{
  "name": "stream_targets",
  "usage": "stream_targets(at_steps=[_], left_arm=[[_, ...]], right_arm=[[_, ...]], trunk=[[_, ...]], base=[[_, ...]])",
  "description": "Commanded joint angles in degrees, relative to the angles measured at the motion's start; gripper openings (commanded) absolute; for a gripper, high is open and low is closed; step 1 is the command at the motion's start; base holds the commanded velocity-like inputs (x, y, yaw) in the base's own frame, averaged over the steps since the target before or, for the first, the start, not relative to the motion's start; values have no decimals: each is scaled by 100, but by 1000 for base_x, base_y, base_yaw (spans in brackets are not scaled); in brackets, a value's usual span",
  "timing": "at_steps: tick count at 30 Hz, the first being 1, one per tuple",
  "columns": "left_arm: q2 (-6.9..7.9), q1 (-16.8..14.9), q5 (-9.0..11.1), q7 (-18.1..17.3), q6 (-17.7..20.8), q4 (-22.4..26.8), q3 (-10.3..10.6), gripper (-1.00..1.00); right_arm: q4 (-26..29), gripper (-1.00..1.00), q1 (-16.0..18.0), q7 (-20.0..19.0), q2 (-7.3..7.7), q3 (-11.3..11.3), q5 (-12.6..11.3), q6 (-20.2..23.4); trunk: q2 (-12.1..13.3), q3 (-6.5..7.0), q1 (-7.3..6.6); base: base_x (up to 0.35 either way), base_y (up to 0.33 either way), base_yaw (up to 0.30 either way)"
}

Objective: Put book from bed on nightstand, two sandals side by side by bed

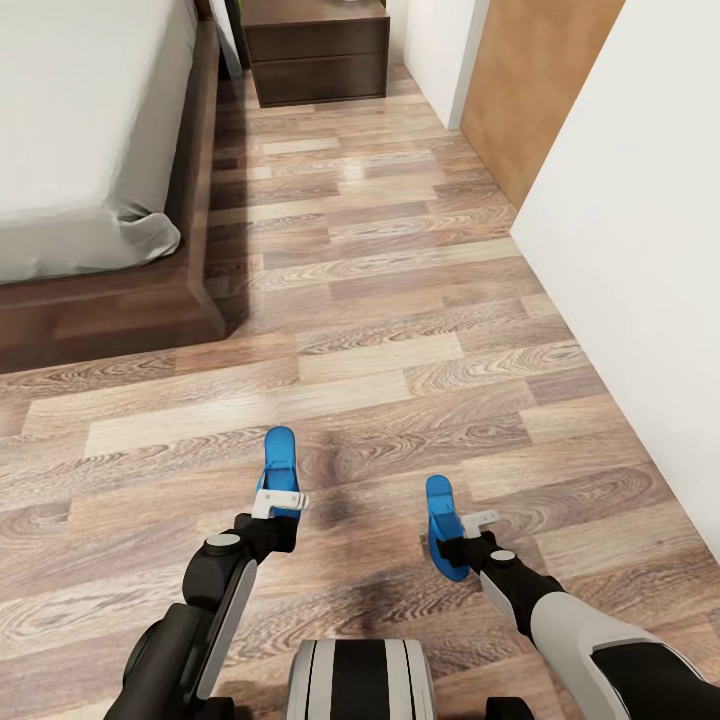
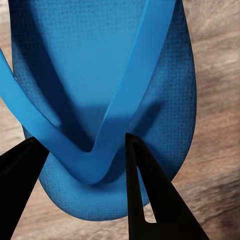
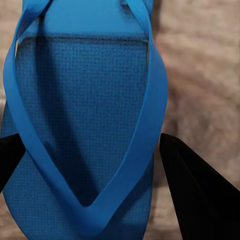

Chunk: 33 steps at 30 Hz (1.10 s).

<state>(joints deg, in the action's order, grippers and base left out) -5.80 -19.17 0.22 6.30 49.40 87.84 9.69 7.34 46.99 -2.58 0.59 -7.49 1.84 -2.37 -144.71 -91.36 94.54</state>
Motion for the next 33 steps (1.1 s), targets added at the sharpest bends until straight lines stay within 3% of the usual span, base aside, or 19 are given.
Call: stream_targets(at_steps=[1,5,10,19,22,26,30,33], left_arm=[[0,-2,5,29,26,5,7,-100],[0,-2,5,29,26,5,7,-100],[-1,-3,5,29,26,-1,7,-100],[-8,-2,5,29,26,-4,15,-100],[-9,-2,7,29,26,-4,15,-100],[-9,-2,12,29,26,-4,26,-100],[-9,-3,13,29,26,-4,66,-100],[-9,-3,13,29,26,-4,81,-100]], right_arm=[[-5,-100,3,0,3,-24,19,-17],[-5,-100,3,0,13,-24,19,-28],[2,-100,3,7,19,-19,13,35],[256,-100,3,28,20,43,-12,928],[996,-100,-7,27,22,41,-17,1363],[2452,-100,-104,29,33,77,-30,2332],[3784,-100,-495,30,36,313,-31,3039],[5269,-100,-1113,30,37,517,-17,3679]], trunk=[[-1,-3,-1],[-1,-3,-1],[6,108,-14],[18,307,-37],[22,374,-45],[27,462,-55],[32,551,-65],[36,617,-73]], base=[[0,0,0],[0,0,0],[0,0,0],[0,0,0],[0,0,0],[0,0,0],[0,0,0],[0,0,0]])
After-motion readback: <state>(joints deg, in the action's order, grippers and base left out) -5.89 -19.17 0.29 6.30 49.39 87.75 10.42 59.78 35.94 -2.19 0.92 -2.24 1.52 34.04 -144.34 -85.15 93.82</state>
